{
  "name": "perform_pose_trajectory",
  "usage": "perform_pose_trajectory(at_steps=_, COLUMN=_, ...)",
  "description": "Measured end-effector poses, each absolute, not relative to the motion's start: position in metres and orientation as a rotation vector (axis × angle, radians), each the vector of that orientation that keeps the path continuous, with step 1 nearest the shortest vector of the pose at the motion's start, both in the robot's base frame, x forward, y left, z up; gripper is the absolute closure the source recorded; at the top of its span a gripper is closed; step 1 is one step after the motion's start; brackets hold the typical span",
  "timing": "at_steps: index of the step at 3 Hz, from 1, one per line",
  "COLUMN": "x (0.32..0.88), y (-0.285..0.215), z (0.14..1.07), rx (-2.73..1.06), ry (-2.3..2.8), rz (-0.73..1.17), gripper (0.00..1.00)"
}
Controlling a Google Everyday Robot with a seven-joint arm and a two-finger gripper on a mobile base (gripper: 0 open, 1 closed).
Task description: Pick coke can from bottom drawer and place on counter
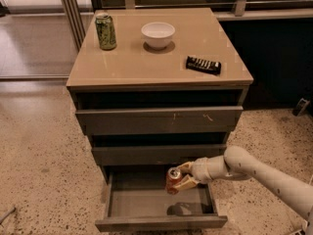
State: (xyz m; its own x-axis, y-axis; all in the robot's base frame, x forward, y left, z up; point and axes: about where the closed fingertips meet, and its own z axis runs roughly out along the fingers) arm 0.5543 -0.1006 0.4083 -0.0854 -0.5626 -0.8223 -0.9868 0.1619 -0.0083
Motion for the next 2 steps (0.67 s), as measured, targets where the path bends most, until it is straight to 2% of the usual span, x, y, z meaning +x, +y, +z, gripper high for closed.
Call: perform_pose_trajectory(at_steps=2, x=0.537, y=-0.082, z=0.515, rx=-1.487, ry=1.629, rz=0.823, gripper=1.00)
